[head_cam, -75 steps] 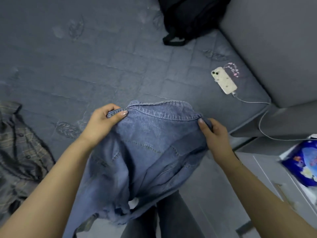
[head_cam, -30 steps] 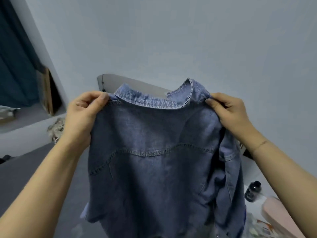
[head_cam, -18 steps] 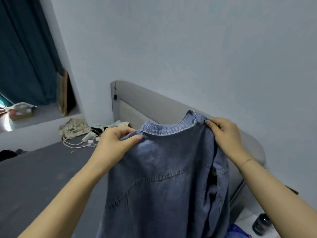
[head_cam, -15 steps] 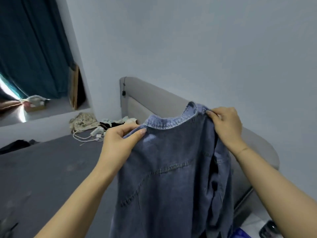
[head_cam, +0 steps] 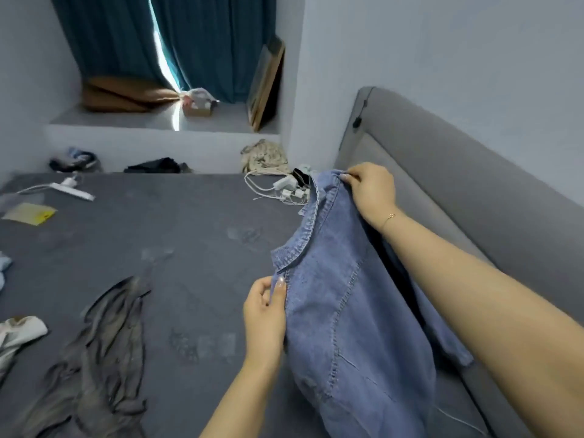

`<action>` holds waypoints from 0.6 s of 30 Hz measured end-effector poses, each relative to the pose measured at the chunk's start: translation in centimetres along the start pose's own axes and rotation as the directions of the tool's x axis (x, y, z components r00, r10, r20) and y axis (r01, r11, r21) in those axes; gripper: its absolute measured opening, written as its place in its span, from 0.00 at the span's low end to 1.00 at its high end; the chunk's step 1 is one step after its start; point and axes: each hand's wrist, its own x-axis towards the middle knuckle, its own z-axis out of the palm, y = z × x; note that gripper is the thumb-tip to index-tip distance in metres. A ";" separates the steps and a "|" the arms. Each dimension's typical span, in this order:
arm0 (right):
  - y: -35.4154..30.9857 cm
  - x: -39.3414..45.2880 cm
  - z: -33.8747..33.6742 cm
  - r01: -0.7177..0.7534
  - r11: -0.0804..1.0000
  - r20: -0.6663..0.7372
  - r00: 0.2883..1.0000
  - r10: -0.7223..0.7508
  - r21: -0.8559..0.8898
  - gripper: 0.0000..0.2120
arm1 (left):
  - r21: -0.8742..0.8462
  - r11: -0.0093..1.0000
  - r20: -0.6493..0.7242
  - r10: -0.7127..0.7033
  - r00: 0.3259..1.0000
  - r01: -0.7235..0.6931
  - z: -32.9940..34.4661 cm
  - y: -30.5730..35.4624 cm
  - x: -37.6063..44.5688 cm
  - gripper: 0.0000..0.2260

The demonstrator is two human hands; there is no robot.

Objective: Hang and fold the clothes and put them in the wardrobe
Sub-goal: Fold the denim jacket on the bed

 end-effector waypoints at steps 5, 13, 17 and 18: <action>-4.1 -0.8 22.6 0.064 0.995 0.324 0.942 -0.087 0.079 0.18 | -0.062 0.982 -0.329 -0.191 0.925 0.181 -9.0 -12.5 7.0 0.05; -3.8 -11.7 51.3 0.004 0.963 0.589 0.791 -0.169 0.271 0.22 | 0.067 0.950 -0.688 -0.178 0.704 0.306 -24.2 -32.2 13.6 0.09; -4.1 -16.3 58.5 0.012 0.944 0.702 0.666 -0.254 0.330 0.17 | 0.109 0.928 -0.710 -0.178 0.681 0.357 -29.1 -38.9 13.4 0.03; -4.0 -17.2 59.7 -0.003 0.946 0.742 0.621 -0.252 0.323 0.14 | 0.120 0.923 -0.702 -0.182 0.688 0.366 -29.7 -39.9 13.2 0.03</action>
